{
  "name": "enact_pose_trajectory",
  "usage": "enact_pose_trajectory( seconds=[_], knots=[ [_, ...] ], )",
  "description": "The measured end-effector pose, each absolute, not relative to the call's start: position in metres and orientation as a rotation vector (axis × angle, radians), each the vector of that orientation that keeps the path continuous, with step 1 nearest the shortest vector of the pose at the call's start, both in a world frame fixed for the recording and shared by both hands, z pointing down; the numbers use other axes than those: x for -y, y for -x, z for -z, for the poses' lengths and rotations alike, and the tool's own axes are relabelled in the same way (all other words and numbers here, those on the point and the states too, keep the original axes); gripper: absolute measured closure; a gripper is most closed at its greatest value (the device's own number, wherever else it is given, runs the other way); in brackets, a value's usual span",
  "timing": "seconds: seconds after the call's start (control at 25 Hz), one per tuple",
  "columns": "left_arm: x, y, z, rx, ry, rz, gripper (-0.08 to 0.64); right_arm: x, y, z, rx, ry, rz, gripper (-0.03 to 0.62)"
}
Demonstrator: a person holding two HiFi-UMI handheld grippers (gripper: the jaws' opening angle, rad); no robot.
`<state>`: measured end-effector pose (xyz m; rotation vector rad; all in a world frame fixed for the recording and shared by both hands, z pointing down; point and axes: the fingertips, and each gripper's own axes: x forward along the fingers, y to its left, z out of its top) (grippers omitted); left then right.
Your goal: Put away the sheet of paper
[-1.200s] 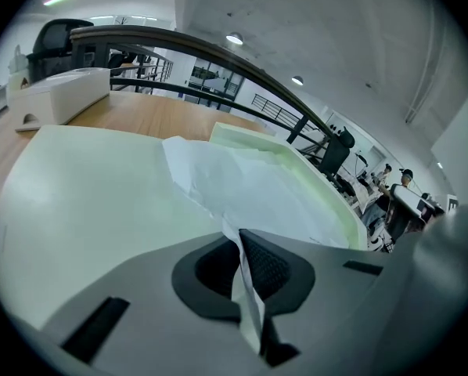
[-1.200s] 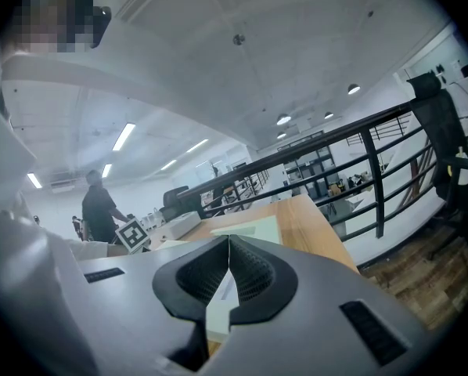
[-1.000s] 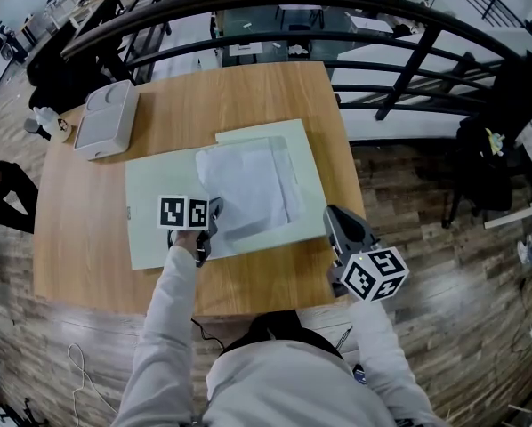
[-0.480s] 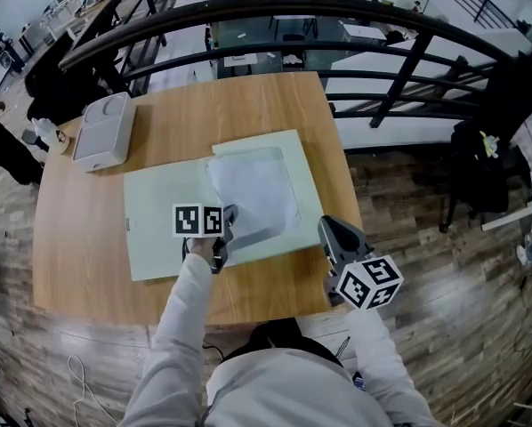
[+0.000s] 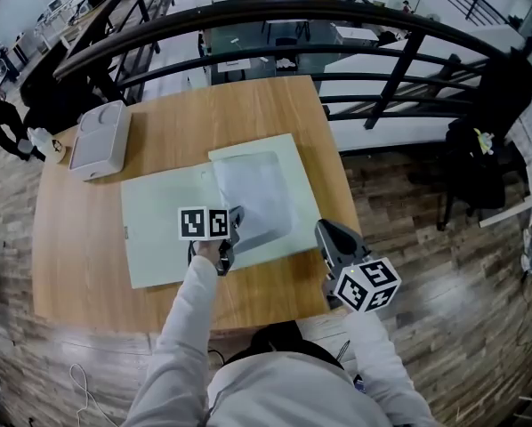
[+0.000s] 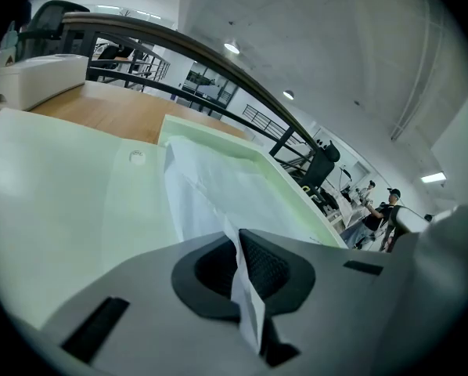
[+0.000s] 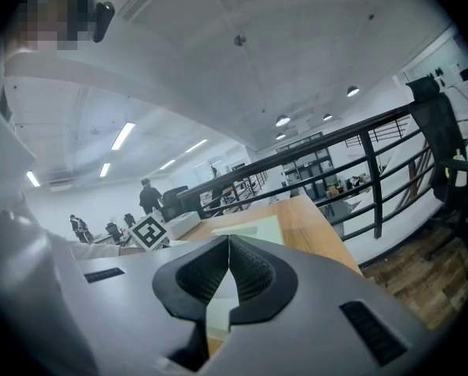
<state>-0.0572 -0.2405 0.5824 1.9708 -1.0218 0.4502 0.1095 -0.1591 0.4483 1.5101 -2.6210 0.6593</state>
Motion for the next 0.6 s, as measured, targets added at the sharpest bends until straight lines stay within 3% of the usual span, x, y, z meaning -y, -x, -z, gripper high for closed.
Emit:
enact_pose_trajectory(
  seconds=[0.24, 0.36, 0.6],
  knots=[
    [0.241, 0.054, -0.575, 1.031, -2.018, -0.465, 0.528, 0.158, -0.11, -0.447, 2.622, -1.513, -0.655, 0.565],
    [0.24, 0.059, -0.574, 1.075, -2.043, -0.527, 0.436, 0.158, -0.11, -0.447, 2.623, -1.514, -0.653, 0.565],
    [0.241, 0.077, -0.56, 1.202, -2.07, -0.583, 0.374, 0.158, -0.108, -0.442, 2.636, -1.505, -0.638, 0.565]
  ],
)
